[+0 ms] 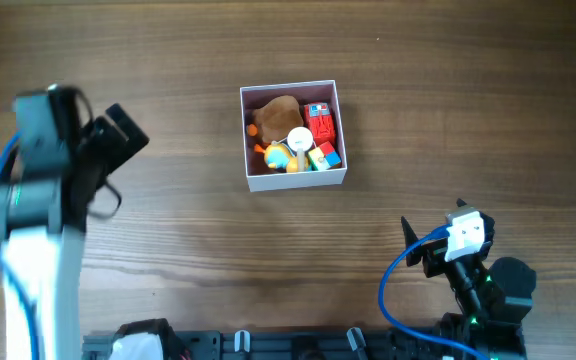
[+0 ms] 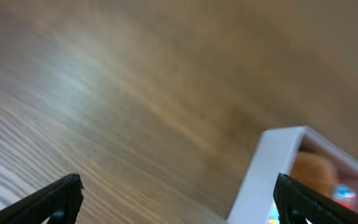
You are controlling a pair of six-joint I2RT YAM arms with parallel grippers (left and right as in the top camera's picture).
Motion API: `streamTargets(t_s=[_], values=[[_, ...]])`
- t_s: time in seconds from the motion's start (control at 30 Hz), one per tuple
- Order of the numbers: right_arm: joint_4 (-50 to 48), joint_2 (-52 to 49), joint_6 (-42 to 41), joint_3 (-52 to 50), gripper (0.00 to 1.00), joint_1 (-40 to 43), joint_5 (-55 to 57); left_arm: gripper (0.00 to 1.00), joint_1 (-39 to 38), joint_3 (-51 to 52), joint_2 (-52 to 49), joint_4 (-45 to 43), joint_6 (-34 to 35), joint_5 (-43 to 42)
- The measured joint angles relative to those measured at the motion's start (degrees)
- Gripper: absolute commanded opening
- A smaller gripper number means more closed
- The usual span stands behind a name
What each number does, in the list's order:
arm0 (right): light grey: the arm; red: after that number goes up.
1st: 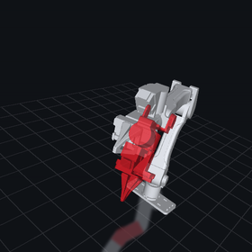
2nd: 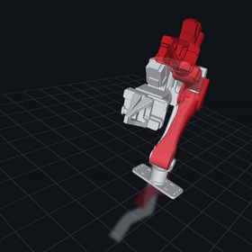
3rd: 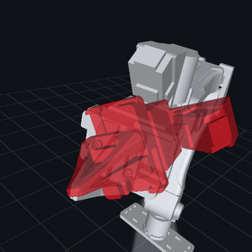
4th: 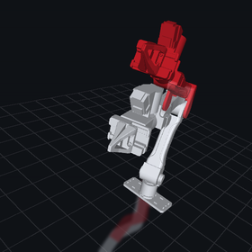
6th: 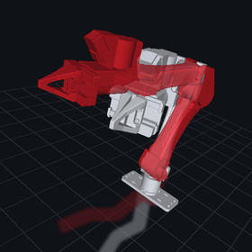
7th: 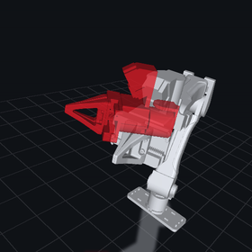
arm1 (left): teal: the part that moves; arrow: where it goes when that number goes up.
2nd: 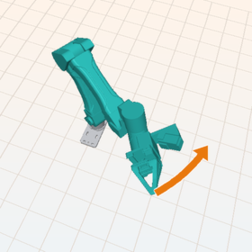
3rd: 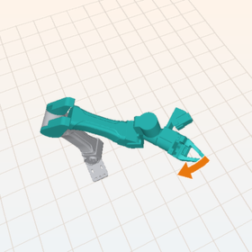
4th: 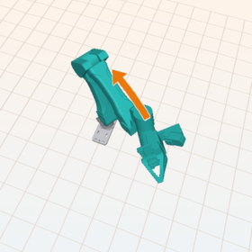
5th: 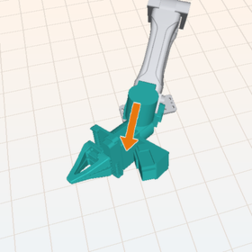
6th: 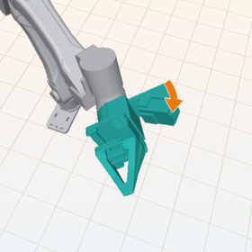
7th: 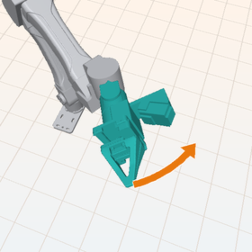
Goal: Pack container
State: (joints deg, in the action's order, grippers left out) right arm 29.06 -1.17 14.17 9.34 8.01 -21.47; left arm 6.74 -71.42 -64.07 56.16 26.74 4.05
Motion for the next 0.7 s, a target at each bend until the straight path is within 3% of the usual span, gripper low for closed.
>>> streamTargets(t_s=[0.23,0.6,0.7], values=[[0.02,0.02,0.00,0.00,1.00,0.00,-0.09,1.00,0.00,9.90,19.78,-10.14,-0.11,1.44],[0.02,0.09,0.00,-0.22,1.00,0.00,-0.22,1.00,-4.07,45.99,42.27,-33.07,-3.32,-2.45],[0.02,0.13,0.00,-0.22,1.00,0.00,-0.22,1.00,-6.38,52.70,48.57,-35.26,-3.85,-3.15]])
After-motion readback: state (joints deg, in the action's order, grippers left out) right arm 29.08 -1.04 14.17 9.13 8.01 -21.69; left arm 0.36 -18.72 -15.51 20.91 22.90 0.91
